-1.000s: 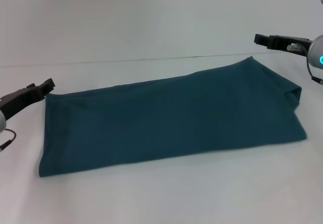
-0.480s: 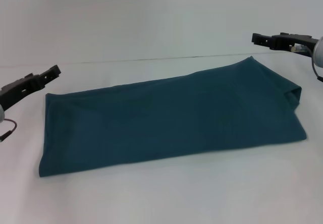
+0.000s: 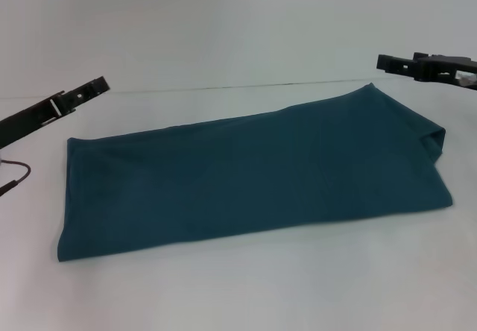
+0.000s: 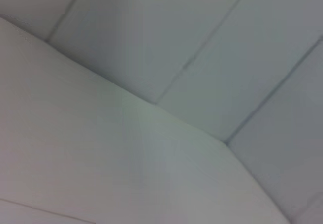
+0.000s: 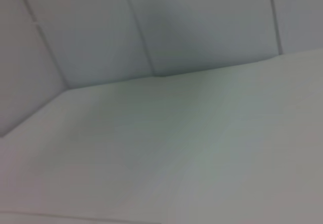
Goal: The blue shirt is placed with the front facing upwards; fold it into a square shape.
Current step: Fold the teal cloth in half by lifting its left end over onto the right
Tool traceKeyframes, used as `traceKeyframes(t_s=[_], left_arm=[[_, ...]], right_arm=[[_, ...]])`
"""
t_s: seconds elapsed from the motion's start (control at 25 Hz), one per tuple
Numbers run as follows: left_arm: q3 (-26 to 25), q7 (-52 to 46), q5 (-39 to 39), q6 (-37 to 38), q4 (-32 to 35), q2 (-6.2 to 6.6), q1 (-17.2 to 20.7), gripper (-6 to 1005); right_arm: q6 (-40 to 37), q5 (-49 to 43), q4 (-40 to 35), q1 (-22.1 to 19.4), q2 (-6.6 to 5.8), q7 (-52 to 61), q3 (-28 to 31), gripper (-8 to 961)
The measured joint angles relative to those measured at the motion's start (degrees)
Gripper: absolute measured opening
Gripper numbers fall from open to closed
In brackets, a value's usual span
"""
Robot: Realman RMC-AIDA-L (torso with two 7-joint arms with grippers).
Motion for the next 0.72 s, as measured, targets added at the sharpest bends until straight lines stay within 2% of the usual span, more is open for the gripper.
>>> traceKeyframes(t_s=[0.04, 0.08, 0.16, 0.32, 0.44, 0.52, 0.72], left_arm=[[0.0, 0.0, 0.0, 0.0, 0.0, 0.0, 0.0, 853], [0.42, -1.29, 0.03, 4.63, 0.2, 1.12, 0.29, 853], [0.44, -1.87, 0.04, 6.61, 0.22, 1.56, 0.5, 853], [1.99, -4.55, 0.18, 13.77, 0.59, 4.04, 1.52, 852], [4.57, -6.87, 0.35, 16.71, 1.16, 5.71, 2.48, 852], [5.44, -8.1, 0.33, 17.46, 1.16, 6.04, 3.34, 851], [5.0, -8.45, -0.04, 18.22, 0.87, 5.62, 4.95, 850]], right_arm=[[-1.15, 0.05, -0.15, -0.35, -0.36, 0.17, -0.04, 931], [-3.25, 0.03, -0.28, -0.78, -0.89, 0.54, -0.16, 931], [-6.57, -0.22, -0.42, -1.5, -1.95, 1.83, -0.37, 930], [-13.36, -2.98, -2.43, -3.25, -4.1, 7.07, -0.47, 929], [-16.85, -6.94, -5.94, -4.72, -4.55, 10.99, -0.47, 929], [-18.61, -9.33, -7.69, -5.43, -4.58, 12.68, -0.47, 928], [-22.18, -17.32, -10.62, -5.83, -4.89, 19.9, -0.45, 927]])
